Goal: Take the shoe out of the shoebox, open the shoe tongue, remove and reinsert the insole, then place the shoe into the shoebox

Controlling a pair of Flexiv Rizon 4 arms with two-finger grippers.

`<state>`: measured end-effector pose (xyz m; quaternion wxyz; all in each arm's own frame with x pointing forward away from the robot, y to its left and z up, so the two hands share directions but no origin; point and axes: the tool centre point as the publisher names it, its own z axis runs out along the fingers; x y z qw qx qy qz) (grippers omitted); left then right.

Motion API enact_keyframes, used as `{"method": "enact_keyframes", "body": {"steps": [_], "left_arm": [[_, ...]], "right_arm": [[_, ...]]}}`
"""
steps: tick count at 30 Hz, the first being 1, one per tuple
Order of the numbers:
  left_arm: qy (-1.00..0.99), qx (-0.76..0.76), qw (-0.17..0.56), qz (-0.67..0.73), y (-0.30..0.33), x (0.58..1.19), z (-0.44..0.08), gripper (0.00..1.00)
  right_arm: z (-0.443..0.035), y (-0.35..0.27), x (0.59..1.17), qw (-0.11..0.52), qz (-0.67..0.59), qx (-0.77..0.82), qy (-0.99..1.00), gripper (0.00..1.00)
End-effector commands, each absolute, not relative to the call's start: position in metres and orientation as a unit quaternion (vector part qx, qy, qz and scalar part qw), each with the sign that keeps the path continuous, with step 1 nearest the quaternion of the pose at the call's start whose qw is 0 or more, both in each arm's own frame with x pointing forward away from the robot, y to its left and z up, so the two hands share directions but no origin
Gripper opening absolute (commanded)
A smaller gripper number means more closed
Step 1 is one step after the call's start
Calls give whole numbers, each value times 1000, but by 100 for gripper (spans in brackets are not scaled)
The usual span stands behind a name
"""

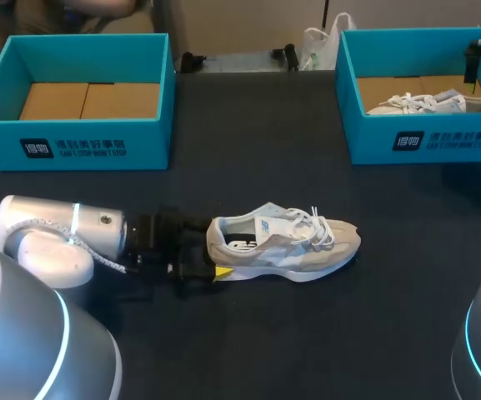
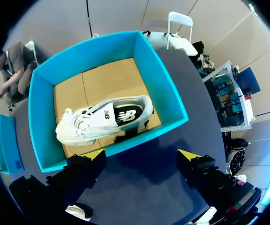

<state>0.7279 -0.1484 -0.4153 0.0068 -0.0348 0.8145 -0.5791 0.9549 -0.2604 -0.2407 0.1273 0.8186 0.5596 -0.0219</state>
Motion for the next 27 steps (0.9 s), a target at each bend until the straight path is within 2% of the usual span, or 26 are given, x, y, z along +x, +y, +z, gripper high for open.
{"method": "enact_keyframes", "body": {"steps": [1,16,18,19,20,21,22,23,27], "left_arm": [[816,-34,6,-577,-155,731,-419,100],[821,-43,4,-569,-163,731,-426,100],[822,-44,4,-567,-163,731,-427,81],[823,-44,5,-567,-163,732,-428,76],[823,-46,4,-566,-163,732,-428,65],[823,-47,4,-566,-163,733,-429,36],[823,-47,5,-566,-162,733,-429,26],[823,-47,5,-565,-162,734,-429,0],[823,-46,9,-566,-162,735,-428,0]], "right_arm": [[-241,-261,955,127,-21,819,560,100],[-241,-261,955,127,-21,819,560,100],[-241,-261,955,127,-21,819,560,100],[-241,-261,955,127,-21,819,560,100],[-241,-261,955,127,-21,819,560,100],[-241,-261,955,127,-21,819,560,100],[-241,-261,955,127,-21,819,560,100],[-241,-261,955,127,-21,819,560,100],[-241,-261,955,127,-21,819,560,100]]}}
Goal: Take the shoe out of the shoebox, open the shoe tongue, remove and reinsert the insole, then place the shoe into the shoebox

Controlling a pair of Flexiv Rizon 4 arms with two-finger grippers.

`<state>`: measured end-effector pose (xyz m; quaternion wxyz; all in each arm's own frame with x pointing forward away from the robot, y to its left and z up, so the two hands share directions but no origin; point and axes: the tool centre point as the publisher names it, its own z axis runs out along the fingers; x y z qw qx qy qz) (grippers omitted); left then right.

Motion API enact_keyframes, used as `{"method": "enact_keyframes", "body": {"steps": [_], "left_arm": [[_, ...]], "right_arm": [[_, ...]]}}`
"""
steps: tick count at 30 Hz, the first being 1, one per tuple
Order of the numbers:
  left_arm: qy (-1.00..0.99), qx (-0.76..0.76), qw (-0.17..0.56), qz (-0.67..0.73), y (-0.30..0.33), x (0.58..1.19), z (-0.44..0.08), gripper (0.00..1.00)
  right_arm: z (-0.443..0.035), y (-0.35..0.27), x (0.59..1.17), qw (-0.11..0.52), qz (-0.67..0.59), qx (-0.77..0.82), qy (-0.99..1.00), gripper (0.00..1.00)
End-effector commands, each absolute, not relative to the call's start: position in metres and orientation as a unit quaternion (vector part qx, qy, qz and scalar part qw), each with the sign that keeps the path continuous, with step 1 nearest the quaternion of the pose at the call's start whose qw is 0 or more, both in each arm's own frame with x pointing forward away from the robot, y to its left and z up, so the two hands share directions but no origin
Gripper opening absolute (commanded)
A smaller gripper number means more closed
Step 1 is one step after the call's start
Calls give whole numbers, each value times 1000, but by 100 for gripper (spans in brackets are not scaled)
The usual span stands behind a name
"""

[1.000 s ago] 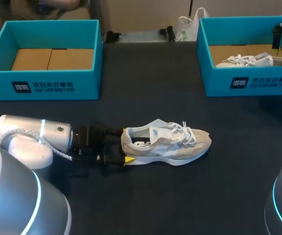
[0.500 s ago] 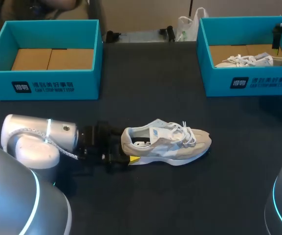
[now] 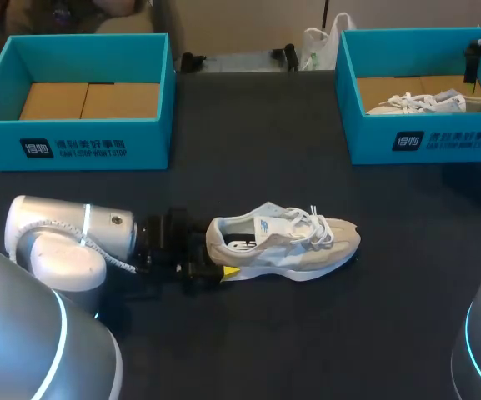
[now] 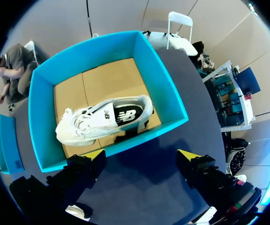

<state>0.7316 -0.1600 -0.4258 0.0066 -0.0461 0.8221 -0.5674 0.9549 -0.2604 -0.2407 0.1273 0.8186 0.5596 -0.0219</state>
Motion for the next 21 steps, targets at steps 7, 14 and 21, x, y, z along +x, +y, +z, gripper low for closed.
{"method": "enact_keyframes", "body": {"steps": [7,14,21], "left_arm": [[823,-41,12,-566,-162,736,-426,0],[823,-41,12,-566,-162,736,-426,0],[823,-41,12,-566,-162,736,-426,0]], "right_arm": [[-241,-261,955,127,-21,819,560,100],[-241,-261,955,127,-21,819,560,100],[-241,-261,955,127,-21,819,560,100]]}}
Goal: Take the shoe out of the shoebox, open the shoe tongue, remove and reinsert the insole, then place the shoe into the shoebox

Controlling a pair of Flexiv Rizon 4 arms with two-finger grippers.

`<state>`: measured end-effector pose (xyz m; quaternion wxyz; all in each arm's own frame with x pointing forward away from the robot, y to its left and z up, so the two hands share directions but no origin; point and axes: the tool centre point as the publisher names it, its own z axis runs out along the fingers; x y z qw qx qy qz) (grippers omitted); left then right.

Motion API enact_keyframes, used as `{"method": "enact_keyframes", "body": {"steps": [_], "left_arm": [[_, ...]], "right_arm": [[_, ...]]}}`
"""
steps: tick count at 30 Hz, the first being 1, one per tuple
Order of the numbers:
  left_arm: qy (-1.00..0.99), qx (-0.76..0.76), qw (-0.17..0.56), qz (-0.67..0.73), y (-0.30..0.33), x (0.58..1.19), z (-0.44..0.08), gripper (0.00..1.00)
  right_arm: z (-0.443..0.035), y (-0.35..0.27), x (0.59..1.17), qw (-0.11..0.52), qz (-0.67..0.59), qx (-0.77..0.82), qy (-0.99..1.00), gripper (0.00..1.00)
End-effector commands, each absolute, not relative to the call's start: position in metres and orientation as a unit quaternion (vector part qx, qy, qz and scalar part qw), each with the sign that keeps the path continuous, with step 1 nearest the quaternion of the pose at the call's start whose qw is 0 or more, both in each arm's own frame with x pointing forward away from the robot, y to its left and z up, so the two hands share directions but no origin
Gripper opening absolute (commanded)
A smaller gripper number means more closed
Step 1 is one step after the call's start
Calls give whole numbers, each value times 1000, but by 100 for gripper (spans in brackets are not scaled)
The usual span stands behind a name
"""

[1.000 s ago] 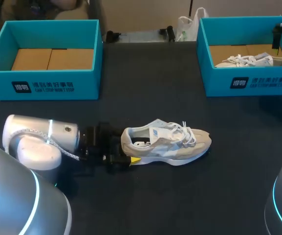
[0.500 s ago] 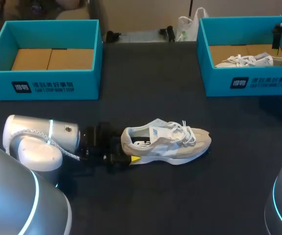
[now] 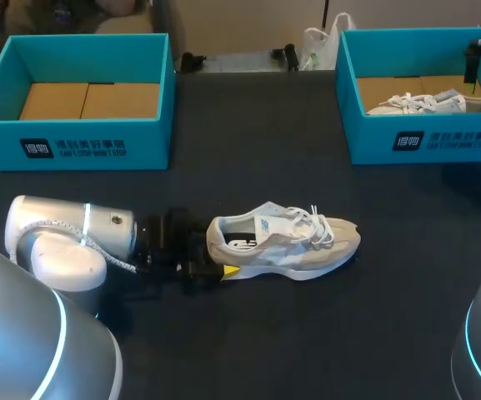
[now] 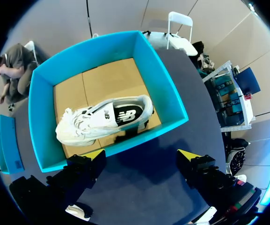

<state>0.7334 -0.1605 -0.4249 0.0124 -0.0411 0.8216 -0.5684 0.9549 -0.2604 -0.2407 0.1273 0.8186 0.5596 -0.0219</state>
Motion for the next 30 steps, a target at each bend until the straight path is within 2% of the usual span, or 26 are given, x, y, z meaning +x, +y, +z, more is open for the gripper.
{"method": "enact_keyframes", "body": {"steps": [1,7,16,30], "left_arm": [[823,-41,12,-566,-162,736,-426,0],[823,-41,12,-566,-162,736,-426,0],[823,-41,12,-566,-162,736,-426,0],[823,-41,12,-566,-162,736,-426,0]], "right_arm": [[-241,-261,955,127,-21,819,560,100],[-242,-244,950,109,-8,808,579,100],[-232,-174,937,69,-17,779,623,100],[-214,-64,884,68,-24,756,650,100]]}}
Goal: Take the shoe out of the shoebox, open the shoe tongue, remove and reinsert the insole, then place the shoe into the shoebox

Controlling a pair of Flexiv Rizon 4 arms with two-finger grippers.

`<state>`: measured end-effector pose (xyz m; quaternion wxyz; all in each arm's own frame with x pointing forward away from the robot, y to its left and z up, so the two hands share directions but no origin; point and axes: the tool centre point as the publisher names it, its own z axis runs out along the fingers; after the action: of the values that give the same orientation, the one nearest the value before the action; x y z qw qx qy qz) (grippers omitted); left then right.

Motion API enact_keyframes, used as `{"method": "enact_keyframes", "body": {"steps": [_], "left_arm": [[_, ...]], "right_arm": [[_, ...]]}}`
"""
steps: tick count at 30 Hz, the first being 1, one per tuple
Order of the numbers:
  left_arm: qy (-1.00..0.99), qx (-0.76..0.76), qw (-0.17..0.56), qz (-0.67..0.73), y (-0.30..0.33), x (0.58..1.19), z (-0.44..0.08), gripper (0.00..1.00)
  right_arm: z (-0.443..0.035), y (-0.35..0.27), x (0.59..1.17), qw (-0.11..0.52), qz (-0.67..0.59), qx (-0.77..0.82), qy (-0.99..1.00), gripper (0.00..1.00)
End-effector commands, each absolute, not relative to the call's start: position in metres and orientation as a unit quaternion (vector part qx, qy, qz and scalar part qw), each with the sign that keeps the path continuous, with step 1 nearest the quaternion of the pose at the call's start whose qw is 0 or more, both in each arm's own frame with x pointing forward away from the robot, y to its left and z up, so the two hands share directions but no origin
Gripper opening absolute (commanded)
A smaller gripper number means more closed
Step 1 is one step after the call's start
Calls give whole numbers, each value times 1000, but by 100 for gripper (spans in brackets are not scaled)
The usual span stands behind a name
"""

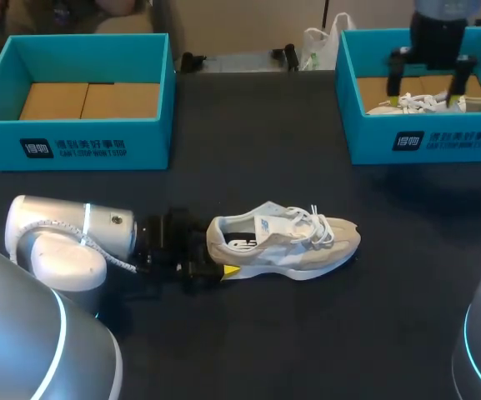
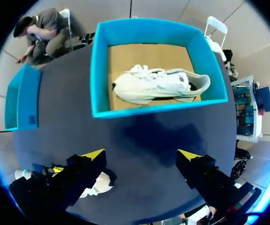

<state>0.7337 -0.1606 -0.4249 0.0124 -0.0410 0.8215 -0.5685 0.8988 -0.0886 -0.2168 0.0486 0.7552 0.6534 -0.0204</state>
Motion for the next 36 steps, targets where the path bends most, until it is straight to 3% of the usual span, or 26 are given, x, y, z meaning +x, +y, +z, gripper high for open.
{"method": "enact_keyframes", "body": {"steps": [1,16,26,36], "left_arm": [[823,-41,12,-566,-162,736,-426,0],[823,-41,12,-566,-162,736,-426,0],[823,-41,12,-566,-162,736,-426,0],[823,-41,12,-566,-162,736,-426,0]], "right_arm": [[-213,-58,881,71,-20,757,649,100],[-212,22,821,76,25,715,694,100],[-219,74,782,49,-21,701,711,100],[-217,83,775,48,-23,687,725,100]]}}
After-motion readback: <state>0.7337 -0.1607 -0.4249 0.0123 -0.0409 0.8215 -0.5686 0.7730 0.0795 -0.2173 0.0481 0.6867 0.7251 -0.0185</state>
